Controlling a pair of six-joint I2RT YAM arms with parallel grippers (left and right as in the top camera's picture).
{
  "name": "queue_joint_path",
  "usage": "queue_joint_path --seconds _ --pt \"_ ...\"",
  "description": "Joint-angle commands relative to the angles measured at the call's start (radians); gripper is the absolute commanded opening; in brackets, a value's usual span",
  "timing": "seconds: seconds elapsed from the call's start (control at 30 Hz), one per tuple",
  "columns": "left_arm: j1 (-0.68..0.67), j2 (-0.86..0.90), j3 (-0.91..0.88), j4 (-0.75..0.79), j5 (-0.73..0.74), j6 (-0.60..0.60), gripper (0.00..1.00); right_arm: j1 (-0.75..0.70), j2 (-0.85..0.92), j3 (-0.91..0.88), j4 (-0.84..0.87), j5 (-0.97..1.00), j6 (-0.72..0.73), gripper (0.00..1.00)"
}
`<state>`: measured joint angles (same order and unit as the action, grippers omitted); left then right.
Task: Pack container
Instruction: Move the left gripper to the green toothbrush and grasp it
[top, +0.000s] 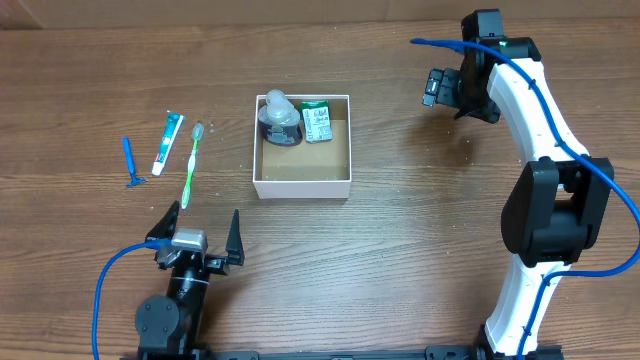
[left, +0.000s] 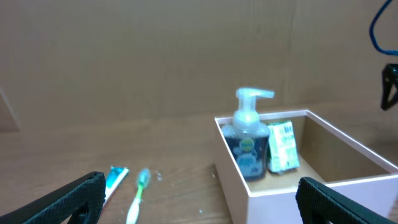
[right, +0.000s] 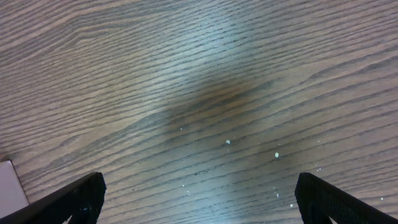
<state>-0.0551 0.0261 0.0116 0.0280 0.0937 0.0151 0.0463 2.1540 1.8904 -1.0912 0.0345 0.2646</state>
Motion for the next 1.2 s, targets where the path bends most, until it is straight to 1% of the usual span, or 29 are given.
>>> queue_joint_path --seconds 0.0,0.07,0.17,0.27,0.3,0.4,0.43,0.47,0.53,0.63,0.7,0.8,1.07,1.1,1.13,1.17 --pt "-0.004 0.085 0.117 -0.071 -0.011 -0.041 1.00 -0.001 0.004 0.023 0.006 0.016 -0.003 1.00" --pt "-0.004 0.206 0.225 -0.098 -0.023 -0.037 1.00 -0.001 0.004 0.023 0.006 0.016 -0.003 1.00" --pt "-0.004 0.454 0.417 -0.118 -0.016 -0.037 1.00 -0.001 0.004 0.023 0.006 0.016 -0.003 1.00" --pt "-0.004 0.711 0.655 -0.232 0.046 -0.037 1.00 -0.001 0.004 0.023 0.006 0.016 -0.003 1.00" --pt "-0.004 0.830 0.787 -0.326 0.081 -0.037 1.00 -0.001 0.004 0.023 0.006 0.016 -0.003 1.00" --pt "-0.004 1.075 1.063 -0.552 0.138 -0.037 1.00 -0.001 0.004 0.023 0.006 0.016 -0.003 1.00" --pt "-0.004 1.188 1.200 -0.673 0.147 -0.037 1.00 -0.001 0.004 0.023 0.006 0.016 -0.003 1.00" --pt "-0.004 1.262 1.292 -0.761 0.146 -0.037 1.00 -0.001 0.004 0.023 0.006 0.016 -0.003 1.00" --pt "-0.004 1.354 1.408 -0.891 0.140 -0.016 1.00 -0.001 0.004 0.023 0.006 0.016 -0.003 1.00" --pt "-0.004 1.418 1.494 -0.971 0.133 0.030 1.00 -0.001 0.004 0.023 0.006 0.016 -0.003 1.00" --pt "0.006 1.424 1.513 -0.951 0.127 0.004 1.00 -0.001 0.004 0.023 0.006 0.016 -0.003 1.00" --pt "0.024 1.423 1.514 -0.907 0.134 -0.085 1.00 -0.001 0.004 0.023 0.006 0.016 -0.003 1.00" --pt "0.027 1.474 1.502 -0.911 0.131 -0.092 1.00 -0.001 0.004 0.023 0.006 0.016 -0.003 1.00" --pt "0.037 1.490 1.502 -0.913 0.104 -0.134 1.00 -0.001 0.004 0.023 0.006 0.016 -0.003 1.00" --pt "0.060 1.511 1.502 -0.924 0.053 -0.225 1.00 -0.001 0.004 0.023 0.006 0.016 -0.003 1.00" --pt "0.078 1.527 1.502 -0.937 0.032 -0.273 1.00 -0.001 0.004 0.023 0.006 0.016 -0.003 1.00"
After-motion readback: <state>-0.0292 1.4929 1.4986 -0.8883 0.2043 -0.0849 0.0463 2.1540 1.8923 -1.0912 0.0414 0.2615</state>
